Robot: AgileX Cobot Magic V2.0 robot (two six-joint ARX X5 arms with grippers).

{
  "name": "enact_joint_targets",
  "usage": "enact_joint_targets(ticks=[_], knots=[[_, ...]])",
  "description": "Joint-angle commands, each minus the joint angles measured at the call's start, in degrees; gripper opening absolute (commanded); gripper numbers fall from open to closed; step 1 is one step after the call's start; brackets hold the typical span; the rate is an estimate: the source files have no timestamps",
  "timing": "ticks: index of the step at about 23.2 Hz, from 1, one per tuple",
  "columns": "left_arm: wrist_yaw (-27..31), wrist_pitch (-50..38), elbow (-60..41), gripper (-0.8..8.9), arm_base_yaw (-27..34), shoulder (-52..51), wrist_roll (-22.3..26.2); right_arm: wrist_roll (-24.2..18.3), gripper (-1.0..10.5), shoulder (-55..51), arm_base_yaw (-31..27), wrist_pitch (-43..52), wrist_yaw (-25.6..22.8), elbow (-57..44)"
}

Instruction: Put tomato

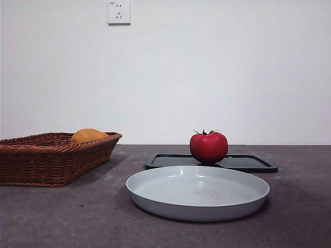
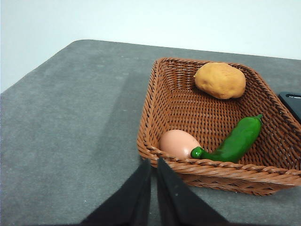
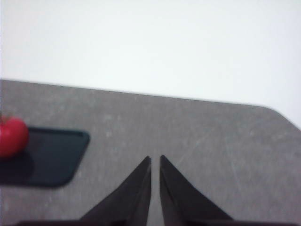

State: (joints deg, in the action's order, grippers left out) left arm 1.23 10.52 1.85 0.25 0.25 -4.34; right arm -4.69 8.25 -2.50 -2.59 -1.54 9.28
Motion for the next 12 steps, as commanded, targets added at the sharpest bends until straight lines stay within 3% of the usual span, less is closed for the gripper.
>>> enact_joint_targets(ticks=[1, 12], knots=[[0.1, 0.4, -1.2, 0.21, 0.0, -0.1, 0.7, -0.5, 0.2, -2.7, -0.3, 1.3, 0.0, -3.2], [0.1, 0.4, -1.2, 0.21, 0.0, -0.1, 0.7, -0.3, 0.2, -8.0, -0.4, -2.0, 0.0, -8.7]])
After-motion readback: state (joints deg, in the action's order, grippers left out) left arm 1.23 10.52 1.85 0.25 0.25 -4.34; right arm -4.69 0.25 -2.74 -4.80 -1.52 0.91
